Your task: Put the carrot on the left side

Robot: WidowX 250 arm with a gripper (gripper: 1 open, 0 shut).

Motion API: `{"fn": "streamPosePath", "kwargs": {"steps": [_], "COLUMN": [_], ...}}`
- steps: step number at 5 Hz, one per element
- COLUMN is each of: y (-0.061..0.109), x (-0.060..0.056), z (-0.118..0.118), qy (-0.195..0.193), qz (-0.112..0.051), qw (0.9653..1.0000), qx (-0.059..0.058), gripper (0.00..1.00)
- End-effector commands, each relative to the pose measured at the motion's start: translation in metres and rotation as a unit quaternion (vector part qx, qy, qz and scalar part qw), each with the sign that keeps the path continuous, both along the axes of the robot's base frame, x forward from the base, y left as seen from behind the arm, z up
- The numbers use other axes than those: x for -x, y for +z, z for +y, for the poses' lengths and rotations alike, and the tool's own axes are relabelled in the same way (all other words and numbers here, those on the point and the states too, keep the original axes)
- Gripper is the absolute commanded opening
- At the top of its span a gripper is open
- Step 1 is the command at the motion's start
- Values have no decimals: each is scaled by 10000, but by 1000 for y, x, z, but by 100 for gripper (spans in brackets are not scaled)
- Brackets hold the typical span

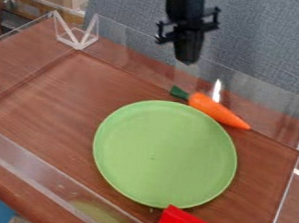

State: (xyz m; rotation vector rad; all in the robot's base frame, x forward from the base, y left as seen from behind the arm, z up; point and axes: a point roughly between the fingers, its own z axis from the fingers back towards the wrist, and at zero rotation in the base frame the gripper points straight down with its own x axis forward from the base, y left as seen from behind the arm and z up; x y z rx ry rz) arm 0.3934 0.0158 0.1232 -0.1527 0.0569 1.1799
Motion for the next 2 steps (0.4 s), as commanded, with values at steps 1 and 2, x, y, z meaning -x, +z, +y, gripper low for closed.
{"fn": "streamPosePath", "kwargs": {"steps": [1,2], "y": [46,46], "x": [9,19], "z": [31,45], "qy": [326,803], "qz": [-508,-418], "qw": [9982,9959], "qx": [-31,-96], "gripper": [0,0]}}
